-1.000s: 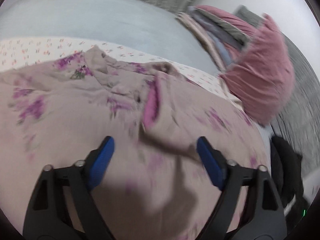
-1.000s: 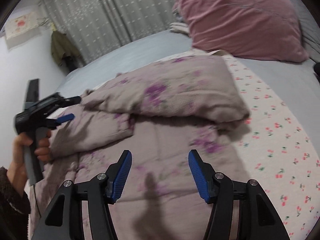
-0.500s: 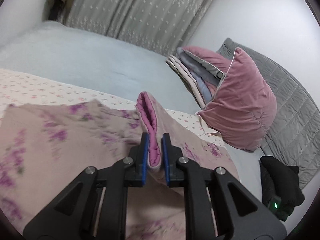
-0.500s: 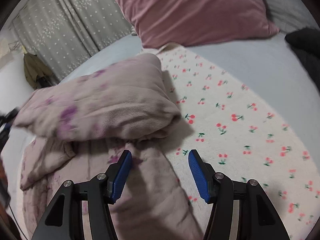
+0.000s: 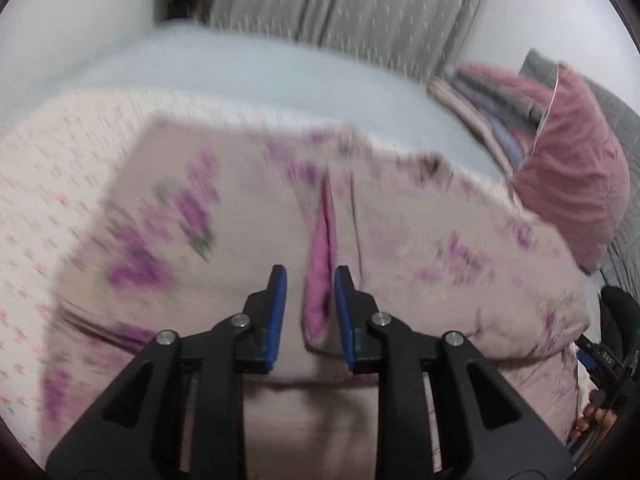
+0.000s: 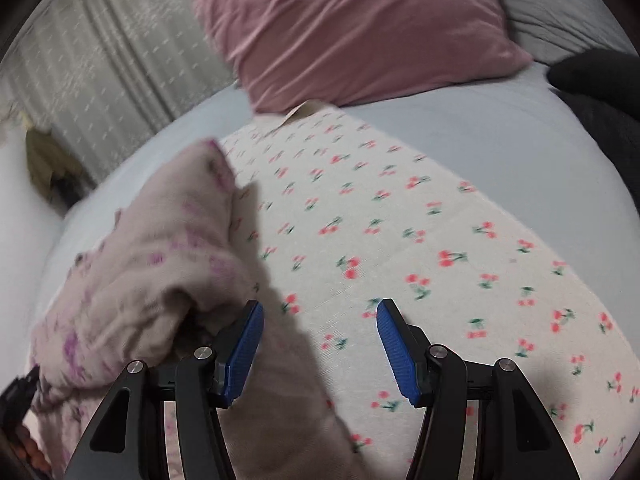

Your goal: Fold large clothes

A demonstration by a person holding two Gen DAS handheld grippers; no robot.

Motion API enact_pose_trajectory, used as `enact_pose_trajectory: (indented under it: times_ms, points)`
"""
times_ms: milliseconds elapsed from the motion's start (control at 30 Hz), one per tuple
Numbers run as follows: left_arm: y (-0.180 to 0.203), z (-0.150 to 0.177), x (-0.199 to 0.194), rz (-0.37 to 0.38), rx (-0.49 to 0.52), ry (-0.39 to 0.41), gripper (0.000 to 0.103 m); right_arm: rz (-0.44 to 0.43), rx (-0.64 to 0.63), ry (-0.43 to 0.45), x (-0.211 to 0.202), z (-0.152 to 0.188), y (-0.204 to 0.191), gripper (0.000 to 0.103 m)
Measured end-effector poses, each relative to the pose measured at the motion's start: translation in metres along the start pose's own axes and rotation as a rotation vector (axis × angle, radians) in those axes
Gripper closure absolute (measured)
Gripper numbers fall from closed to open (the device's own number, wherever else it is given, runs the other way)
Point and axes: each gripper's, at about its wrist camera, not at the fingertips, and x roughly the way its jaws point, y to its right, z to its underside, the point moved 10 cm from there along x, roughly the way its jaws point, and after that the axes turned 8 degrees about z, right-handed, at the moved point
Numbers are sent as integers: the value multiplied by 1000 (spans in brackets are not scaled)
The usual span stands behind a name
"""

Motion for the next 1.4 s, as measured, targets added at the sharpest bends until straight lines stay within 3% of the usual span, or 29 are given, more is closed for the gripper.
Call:
enact_pose_trajectory:
  times_ms: [67, 133, 233, 300, 367, 433, 500, 533, 633, 667, 900, 1033, 1133, 1400]
  points:
    - [10, -14, -15, 20, 28, 67, 74, -18, 23, 37, -12, -9, 2, 43]
    - [24, -22, -17, 60, 69, 79, 72, -67, 16, 81, -27, -18, -9, 43]
    - [51, -12, 10, 108, 152, 6, 72, -136, -64, 102, -36, -20, -41, 43]
    - [52, 4, 35, 95, 184, -66, 72, -148, -155, 88, -28, -12, -63, 43]
    - [44, 20, 52, 60, 201, -126, 72, -109, -235, 60, -12, -2, -73, 43]
    - [40, 23, 54, 70, 194, -124, 72, -47, -282, -2, 6, 14, -69, 43]
    - [41, 19, 41, 53, 184, -153, 72, -59, -248, -52, 11, 19, -65, 43]
    - [40, 18, 32, 42, 172, -169, 67, -77, -227, -52, 6, 16, -63, 43]
    - [35, 18, 2, 33, 139, -189, 26, -91, -226, -26, -16, 9, -60, 43]
    - [31, 16, -17, 22, 120, -185, 21, -106, -233, -13, -28, 7, -61, 43]
    - [-11, 41, -115, -70, 108, -260, 13, -146, -312, 46, -109, 20, -65, 19]
    - [-34, 69, -161, -75, 152, -295, 12, -209, -328, -54, -133, 46, -63, 18]
    - [-54, 95, -183, -22, 106, -332, 11, -222, -358, -106, -147, 69, -55, 18]
    - [-104, 171, -201, 24, 36, -450, 11, -272, -457, -249, -163, 136, -15, 18]
